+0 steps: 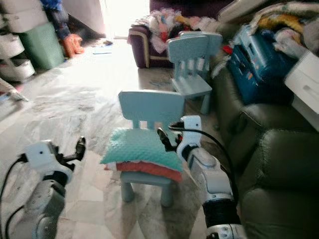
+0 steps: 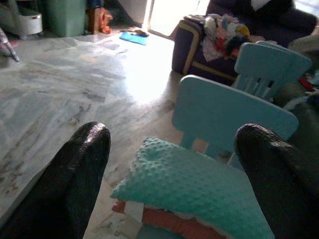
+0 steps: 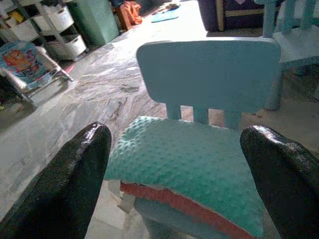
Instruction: Move the pillow to the sofa
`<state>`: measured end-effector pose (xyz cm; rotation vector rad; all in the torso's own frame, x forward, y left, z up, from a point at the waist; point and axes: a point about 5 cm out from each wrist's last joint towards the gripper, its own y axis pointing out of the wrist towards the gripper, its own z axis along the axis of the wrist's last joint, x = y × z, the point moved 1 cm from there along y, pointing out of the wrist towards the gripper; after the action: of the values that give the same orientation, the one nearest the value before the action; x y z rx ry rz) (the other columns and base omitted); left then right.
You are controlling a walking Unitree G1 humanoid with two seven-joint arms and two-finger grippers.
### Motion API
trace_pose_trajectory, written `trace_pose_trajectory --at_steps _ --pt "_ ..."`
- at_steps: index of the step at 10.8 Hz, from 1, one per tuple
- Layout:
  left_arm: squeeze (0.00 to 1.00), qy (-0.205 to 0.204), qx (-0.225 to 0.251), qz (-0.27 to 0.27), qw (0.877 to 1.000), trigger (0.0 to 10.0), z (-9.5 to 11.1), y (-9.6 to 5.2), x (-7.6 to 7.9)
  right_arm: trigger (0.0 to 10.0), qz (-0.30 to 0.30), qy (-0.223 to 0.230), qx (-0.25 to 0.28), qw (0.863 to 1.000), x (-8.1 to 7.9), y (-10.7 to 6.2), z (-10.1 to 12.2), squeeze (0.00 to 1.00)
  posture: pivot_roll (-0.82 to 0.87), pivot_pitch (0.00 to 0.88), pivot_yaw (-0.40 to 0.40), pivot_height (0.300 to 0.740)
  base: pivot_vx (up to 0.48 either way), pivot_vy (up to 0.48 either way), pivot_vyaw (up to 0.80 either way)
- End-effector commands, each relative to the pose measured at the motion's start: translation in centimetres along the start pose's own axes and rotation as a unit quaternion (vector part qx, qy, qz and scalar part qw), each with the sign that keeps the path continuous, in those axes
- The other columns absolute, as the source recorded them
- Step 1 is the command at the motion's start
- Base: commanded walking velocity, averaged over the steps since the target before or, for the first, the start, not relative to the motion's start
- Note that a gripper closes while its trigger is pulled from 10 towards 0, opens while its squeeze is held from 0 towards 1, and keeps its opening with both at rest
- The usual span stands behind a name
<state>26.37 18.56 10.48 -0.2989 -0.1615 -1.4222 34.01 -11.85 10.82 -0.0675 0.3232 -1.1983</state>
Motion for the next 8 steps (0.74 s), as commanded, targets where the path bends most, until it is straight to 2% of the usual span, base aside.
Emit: trace_pose_trajectory --at_steps 1,5,6,8 --pt "0.00 -0.005 0.018 -0.005 1.000 10.0 0.7 -0.1 -0.1 10.0 0.005 0.001 0.008 1.000 -0.2 0.1 0.6 0.00 -0.18 0.000 0.028 0.740 0.000 0.000 -0.79" --pt "0.00 -0.004 0.015 -0.010 1.000 10.0 0.9 -0.2 -0.6 10.0 0.004 0.000 0.010 1.000 -0.3 0.3 0.6 0.00 -0.18 0.000 0.033 0.740 0.000 0.000 -0.77" --pt "0.00 0.006 0.033 -0.012 0.999 10.0 1.2 -0.2 -0.8 10.0 0.005 -0.005 0.014 1.000 -0.4 0.2 0.6 0.00 -0.17 0.000 0.033 0.740 0.000 0.000 0.00" --pt "0.00 0.008 0.019 0.005 1.000 10.0 0.9 -0.4 -1.5 10.0 0.008 -0.009 0.013 1.000 -0.5 0.2 0.4 0.00 -0.17 0.000 0.035 0.740 0.000 0.000 0.00"
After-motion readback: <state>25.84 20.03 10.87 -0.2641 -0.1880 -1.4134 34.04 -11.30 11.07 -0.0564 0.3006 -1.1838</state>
